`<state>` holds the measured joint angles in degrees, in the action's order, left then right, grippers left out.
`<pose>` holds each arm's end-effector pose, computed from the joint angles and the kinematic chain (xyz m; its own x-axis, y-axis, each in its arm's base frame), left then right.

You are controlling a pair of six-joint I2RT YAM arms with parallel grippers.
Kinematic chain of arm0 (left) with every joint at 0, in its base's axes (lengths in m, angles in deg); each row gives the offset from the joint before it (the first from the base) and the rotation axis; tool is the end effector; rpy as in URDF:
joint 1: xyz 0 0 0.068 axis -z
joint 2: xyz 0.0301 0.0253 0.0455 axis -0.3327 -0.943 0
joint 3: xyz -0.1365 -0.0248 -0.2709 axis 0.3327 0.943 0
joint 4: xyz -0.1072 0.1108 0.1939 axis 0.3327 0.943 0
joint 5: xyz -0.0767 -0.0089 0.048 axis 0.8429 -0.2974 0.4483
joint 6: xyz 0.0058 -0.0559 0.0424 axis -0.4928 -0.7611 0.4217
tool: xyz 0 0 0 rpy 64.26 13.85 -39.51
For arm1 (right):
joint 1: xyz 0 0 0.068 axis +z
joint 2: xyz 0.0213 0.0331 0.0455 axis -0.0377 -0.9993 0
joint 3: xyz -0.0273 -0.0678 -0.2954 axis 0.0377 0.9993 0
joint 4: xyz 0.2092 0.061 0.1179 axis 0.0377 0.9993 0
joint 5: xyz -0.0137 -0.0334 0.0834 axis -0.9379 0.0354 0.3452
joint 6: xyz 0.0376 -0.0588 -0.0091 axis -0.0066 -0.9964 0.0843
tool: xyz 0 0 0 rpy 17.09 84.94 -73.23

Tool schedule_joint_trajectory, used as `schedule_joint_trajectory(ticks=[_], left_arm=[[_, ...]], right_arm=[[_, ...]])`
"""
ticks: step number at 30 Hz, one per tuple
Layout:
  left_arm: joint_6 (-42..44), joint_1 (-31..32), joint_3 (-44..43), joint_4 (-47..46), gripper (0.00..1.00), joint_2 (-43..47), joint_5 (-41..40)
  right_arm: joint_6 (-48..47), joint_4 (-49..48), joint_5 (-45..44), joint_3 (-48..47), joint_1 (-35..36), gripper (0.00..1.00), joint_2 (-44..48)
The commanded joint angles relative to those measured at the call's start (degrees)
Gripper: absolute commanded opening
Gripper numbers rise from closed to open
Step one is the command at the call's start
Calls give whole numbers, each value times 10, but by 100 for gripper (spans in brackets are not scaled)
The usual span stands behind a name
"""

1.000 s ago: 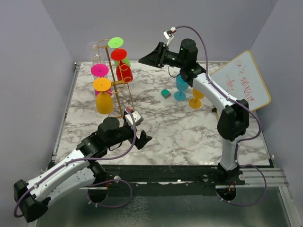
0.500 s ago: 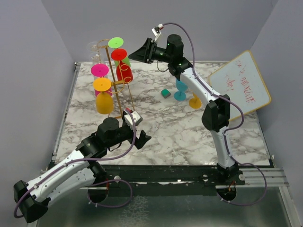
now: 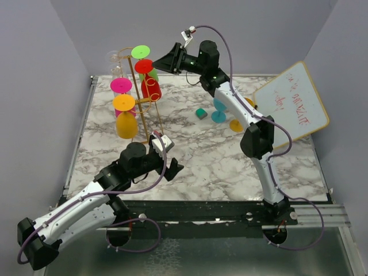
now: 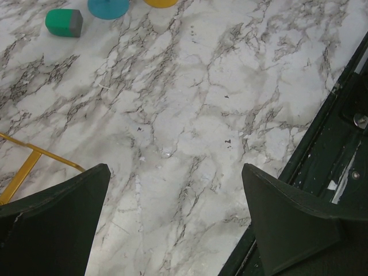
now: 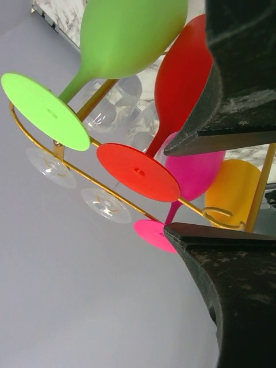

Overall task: Take the wine glass off the wine glass rack
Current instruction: Pick up the wine glass from the wine rack.

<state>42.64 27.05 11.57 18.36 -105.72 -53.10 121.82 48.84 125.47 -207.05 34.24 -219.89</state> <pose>0.0977 -0.1157 0.2939 -0.2569 0.2129 -0.9427 0.8061 0.5852 -0.0875 0.4653 0.3360 0.4099 -0.6927 0.2866 -0.6618 -0.6600 0.1182 0.7419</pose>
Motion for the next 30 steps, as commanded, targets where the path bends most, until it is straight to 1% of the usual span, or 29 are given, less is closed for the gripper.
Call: schedule_joint_trajectory(ticks=[1, 6, 8, 10, 12, 20, 24, 30], left_arm=[[5, -4, 8, -5, 99, -1, 0], [5, -7, 6, -5, 99, -7, 3], [5, -9, 6, -5, 99, -9, 7], [5, -13, 5, -5, 99, -11, 10], [4, -16, 6, -5, 99, -13, 12], [2, -23, 5, -6, 99, -17, 17], [1, -24, 6, -7, 99, -19, 18], [0, -25, 6, -8, 99, -22, 21]], right_arm=[[15, 18, -36, -36, 6, 54, -38], [6, 27, -51, -73, 7, 54, -53], [10, 18, -49, -75, 7, 54, -55], [18, 13, -47, -76, 7, 51, -58], [19, 31, -58, -82, 7, 50, -58], [26, 49, -86, -84, 13, 50, -57], [40, 37, -82, -89, 16, 50, -62], [38, 40, -87, -98, 19, 46, -61]])
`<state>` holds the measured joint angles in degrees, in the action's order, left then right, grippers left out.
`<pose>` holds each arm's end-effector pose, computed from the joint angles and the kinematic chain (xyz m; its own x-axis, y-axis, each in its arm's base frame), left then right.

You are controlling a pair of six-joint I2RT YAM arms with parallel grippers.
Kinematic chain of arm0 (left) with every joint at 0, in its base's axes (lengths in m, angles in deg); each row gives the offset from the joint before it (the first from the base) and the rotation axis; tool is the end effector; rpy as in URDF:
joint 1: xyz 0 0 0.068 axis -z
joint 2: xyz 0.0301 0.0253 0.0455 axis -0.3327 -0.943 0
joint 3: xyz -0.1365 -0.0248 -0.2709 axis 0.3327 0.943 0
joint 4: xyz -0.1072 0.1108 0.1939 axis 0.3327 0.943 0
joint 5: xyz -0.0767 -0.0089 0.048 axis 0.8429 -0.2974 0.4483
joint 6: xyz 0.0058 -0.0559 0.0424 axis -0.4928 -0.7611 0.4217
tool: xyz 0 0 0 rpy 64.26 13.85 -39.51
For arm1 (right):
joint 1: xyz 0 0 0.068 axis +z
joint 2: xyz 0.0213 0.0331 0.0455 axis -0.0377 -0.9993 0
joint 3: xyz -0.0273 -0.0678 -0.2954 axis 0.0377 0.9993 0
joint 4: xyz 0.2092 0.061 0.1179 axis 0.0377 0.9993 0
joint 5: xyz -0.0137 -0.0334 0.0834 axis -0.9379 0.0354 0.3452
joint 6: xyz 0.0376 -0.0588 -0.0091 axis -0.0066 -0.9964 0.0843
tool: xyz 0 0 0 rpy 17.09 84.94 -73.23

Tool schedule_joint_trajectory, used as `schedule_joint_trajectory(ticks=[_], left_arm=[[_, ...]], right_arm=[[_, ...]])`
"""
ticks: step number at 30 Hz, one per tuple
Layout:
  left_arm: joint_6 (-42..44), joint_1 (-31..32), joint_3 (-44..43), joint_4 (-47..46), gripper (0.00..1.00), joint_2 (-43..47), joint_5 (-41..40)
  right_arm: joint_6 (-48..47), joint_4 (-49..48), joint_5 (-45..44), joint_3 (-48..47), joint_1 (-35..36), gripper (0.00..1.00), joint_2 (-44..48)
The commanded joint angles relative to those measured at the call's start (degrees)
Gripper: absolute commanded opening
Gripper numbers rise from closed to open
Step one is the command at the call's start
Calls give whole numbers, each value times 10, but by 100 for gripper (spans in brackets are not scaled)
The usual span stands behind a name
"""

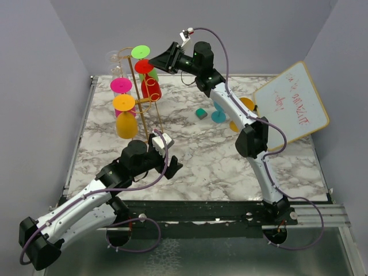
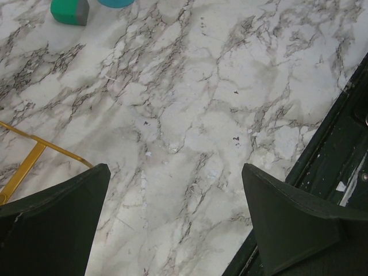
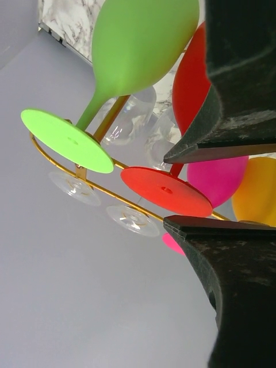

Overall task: Take the wine glass off the wine glass rack
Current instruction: Pick up the wine glass from the wine rack.

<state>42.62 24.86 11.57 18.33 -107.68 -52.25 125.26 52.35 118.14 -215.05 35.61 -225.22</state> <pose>0.1057 -0.1167 0.2894 -0.2880 0.2252 -0.9308 0.7891 0.6066 -0.0974 0.4770 0.3530 0.3990 -0.7100 0.3713 -0.5984 -0.5869 0.1577 0.7942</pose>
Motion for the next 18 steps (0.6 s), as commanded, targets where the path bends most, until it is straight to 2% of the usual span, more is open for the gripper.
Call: schedule_joint_trajectory(ticks=[1, 3, 18], left_arm=[[0, -3, 6, -8, 99, -2, 12], [0, -4, 6, -8, 99, -1, 12], [-1, -9, 8, -8, 99, 0, 10]], right_arm=[[2, 7, -15, -14, 5, 45, -6], [0, 11, -16, -7, 5, 39, 0], [6, -3, -28, 47, 6, 28, 46]])
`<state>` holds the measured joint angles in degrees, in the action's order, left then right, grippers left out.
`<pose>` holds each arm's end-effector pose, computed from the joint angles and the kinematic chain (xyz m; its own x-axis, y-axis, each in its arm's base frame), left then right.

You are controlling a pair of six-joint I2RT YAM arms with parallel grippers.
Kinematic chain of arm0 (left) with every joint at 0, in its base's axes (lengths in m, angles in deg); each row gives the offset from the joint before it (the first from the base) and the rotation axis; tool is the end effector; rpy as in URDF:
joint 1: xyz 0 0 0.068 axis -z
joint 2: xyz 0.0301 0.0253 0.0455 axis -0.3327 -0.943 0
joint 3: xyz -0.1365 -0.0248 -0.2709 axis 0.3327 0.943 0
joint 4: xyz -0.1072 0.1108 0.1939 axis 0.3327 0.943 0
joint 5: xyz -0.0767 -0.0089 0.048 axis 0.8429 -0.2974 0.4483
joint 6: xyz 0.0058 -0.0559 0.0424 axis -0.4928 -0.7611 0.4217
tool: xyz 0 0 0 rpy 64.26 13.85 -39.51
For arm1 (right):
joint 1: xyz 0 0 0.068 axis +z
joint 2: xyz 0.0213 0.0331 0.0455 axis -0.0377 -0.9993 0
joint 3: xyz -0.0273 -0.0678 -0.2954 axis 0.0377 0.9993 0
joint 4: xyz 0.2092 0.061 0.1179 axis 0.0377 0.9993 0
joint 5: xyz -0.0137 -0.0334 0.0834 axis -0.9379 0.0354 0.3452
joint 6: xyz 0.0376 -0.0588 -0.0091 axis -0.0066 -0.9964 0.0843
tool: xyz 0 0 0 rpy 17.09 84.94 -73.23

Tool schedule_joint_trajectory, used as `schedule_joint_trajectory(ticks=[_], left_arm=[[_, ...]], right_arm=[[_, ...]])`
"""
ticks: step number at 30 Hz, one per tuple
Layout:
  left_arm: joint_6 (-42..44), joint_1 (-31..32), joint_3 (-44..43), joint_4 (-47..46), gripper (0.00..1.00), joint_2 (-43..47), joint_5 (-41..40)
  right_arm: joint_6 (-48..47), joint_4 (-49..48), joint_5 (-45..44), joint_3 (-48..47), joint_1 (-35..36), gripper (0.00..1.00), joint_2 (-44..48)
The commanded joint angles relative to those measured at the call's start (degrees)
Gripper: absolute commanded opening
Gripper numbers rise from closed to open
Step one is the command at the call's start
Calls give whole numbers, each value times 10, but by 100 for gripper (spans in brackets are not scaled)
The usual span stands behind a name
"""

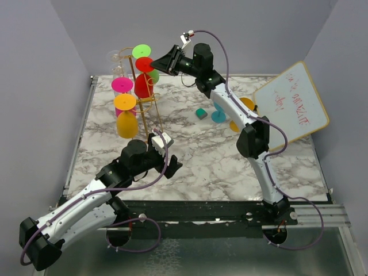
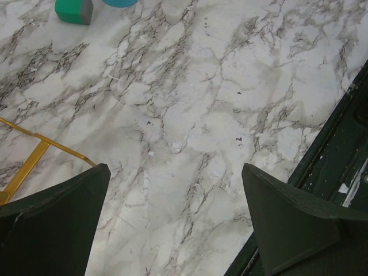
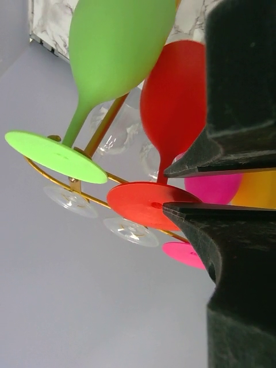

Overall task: Take the wine glass off the wine glass rack
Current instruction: Pick up the wine glass from the wine rack.

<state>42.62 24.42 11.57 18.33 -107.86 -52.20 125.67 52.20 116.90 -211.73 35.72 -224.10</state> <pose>0.1070 -0.1163 0.2890 -0.2919 0.2250 -0.9296 0.7846 0.6121 -0.0982 0.4771 0.3532 0.3905 -0.7250 0.3762 -0.5769 -0.5534 0.1805 0.8131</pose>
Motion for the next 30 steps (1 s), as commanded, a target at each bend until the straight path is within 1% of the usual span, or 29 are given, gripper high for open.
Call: schedule_joint_trajectory(ticks=[1, 12, 17, 28, 30], left_arm=[[-1, -5, 8, -8, 99, 2, 10], [-4, -5, 8, -9, 99, -3, 19], [-5, -5, 8, -9, 99, -5, 20], [-6, -5, 9, -10, 99, -8, 22], [-7, -5, 9, -10, 99, -8, 23]], right_arm=[[3, 2, -17, 11, 5, 28, 37], [11, 15, -29, 14, 5, 15, 61], [11, 19, -33, 17, 4, 5, 69], [12, 24, -60, 32, 3, 3, 89], [14, 41, -64, 37, 2, 1, 93]])
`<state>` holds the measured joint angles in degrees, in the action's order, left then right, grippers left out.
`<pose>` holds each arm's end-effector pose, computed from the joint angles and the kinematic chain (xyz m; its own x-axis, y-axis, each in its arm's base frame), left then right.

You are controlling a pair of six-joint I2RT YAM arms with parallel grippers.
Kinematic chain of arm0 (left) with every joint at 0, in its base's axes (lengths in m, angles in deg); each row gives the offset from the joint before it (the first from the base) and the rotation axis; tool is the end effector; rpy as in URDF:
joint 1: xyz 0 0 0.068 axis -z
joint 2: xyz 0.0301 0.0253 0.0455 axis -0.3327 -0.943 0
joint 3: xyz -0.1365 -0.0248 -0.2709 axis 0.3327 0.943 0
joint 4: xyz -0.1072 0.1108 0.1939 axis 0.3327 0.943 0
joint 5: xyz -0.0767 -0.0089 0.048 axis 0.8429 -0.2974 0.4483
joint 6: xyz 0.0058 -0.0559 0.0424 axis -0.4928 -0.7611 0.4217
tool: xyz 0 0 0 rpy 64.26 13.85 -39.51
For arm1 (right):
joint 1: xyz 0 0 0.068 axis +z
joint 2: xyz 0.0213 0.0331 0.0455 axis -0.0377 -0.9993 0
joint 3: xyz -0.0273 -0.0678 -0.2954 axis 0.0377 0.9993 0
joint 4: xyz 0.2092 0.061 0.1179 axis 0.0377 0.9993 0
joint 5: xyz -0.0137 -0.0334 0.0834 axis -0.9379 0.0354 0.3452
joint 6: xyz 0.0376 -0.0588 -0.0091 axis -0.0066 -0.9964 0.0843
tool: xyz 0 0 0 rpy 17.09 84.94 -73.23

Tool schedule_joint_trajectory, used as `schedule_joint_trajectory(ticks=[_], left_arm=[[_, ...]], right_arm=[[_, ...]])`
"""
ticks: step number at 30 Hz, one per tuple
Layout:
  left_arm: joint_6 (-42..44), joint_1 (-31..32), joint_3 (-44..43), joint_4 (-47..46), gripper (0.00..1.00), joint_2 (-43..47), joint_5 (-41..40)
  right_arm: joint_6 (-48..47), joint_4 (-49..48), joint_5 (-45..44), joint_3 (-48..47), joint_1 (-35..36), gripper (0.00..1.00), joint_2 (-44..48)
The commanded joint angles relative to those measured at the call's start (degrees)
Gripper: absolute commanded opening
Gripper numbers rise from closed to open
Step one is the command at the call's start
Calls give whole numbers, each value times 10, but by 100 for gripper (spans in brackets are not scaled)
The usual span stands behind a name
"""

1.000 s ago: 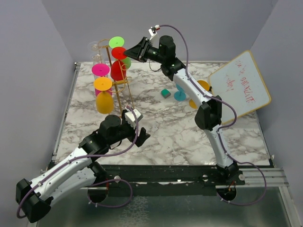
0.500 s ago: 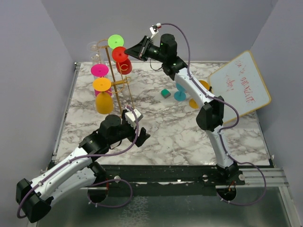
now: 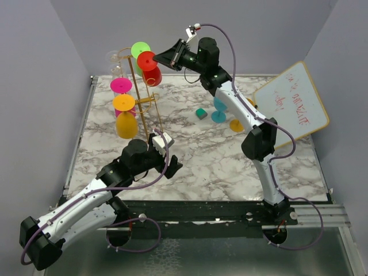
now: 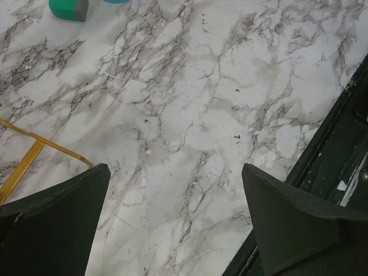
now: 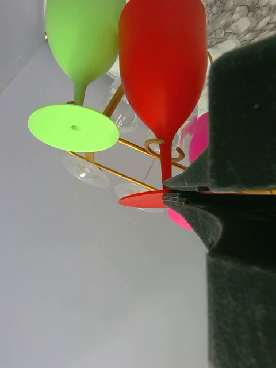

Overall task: Take the wine glass off the wine glass rack
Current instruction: Pick up the wine glass from the wine rack.

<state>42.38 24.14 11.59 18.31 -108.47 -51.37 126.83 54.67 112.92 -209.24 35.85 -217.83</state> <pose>0.1082 -0.1175 0.2875 -0.3038 0.2283 -0.9250 0.7874 0.6067 -0.1088 0.4565 0.3370 0.4315 -0.7002 0.4382 -0.5636 -0.5388 0.1936 0.8199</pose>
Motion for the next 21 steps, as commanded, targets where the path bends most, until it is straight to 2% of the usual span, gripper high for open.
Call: schedule_joint_trajectory(ticks=[1, 21], left_arm=[[-4, -2, 8, -10, 99, -2, 16], [-4, -2, 9, -12, 99, -3, 18]], right_arm=[[4, 19, -26, 12, -1, 1, 31], [6, 16, -28, 33, -15, 0, 44]])
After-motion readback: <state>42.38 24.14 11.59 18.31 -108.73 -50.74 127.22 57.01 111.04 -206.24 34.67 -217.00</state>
